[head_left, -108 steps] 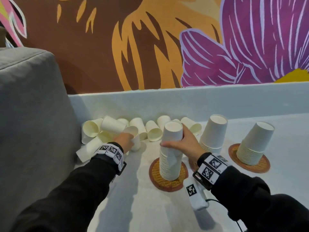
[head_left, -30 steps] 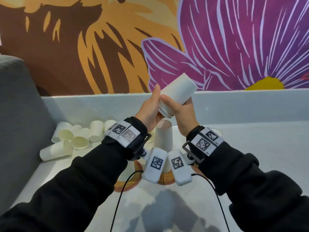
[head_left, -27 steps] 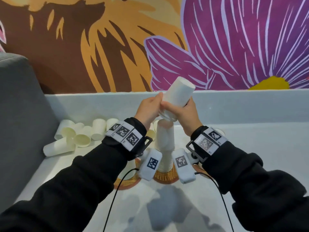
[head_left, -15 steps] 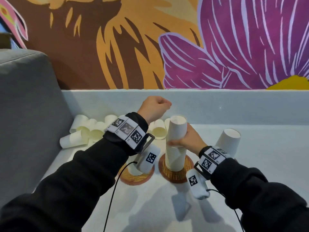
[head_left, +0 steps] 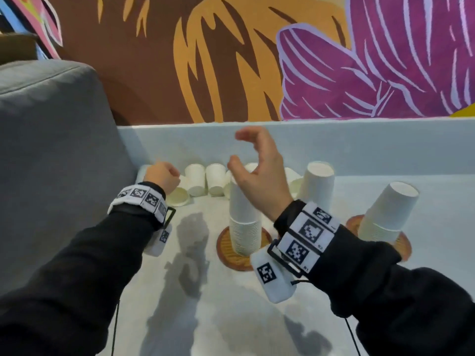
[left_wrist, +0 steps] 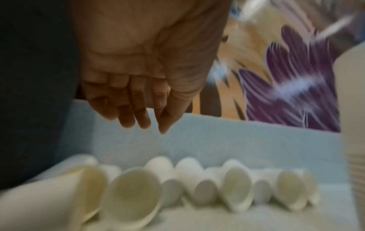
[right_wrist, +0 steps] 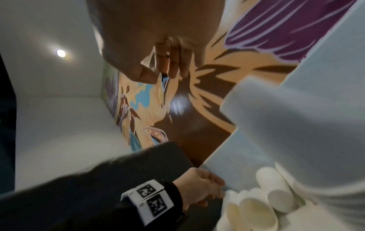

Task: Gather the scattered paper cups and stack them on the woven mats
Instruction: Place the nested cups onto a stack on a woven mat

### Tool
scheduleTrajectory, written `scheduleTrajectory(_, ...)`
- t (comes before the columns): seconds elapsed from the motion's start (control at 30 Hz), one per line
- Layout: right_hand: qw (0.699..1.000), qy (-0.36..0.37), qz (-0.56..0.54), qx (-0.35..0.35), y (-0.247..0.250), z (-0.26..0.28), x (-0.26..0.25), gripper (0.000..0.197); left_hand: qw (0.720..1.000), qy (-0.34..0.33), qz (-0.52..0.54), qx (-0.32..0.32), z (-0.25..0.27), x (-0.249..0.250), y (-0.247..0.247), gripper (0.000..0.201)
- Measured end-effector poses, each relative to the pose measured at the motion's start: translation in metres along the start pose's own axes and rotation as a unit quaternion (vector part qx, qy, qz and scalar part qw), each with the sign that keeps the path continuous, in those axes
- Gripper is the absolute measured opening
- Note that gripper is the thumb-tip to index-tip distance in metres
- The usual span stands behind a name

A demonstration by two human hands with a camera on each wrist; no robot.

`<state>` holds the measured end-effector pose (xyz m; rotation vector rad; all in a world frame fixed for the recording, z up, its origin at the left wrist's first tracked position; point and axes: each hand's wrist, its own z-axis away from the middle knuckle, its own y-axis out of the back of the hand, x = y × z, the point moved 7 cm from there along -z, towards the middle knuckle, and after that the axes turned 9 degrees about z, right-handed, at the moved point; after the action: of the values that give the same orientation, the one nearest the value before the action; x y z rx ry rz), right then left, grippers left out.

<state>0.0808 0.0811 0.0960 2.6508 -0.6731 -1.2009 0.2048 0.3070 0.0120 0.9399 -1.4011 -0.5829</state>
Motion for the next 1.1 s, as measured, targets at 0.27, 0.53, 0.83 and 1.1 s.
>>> scheduleTrajectory(0.27, 0.976, 0.014, 0.025, -0.216, -0.137, 0.041, 0.011, 0.019, 0.96, 0.031, -0.252, -0.118, -0.018, -0.114, -0.046, 0.043)
scheduleTrajectory(0.53, 0.932, -0.087, 0.129, -0.328, -0.202, 0.041, 0.067, 0.045, 0.947, 0.042, -0.295, -0.122, -0.036, -0.11, -0.041, 0.04)
scheduleTrajectory(0.83, 0.92, -0.314, 0.072, -0.223, -0.222, 0.03, 0.118, 0.096, 0.958, 0.002, 0.07, -0.278, -0.033, -0.048, -0.028, 0.057)
scheduleTrajectory(1.1, 0.894, -0.394, 0.106, -0.185, -0.198, 0.046, 0.14, 0.088, 0.98, -0.076, -0.055, -0.174, -0.053, -0.062, -0.073, 0.053)
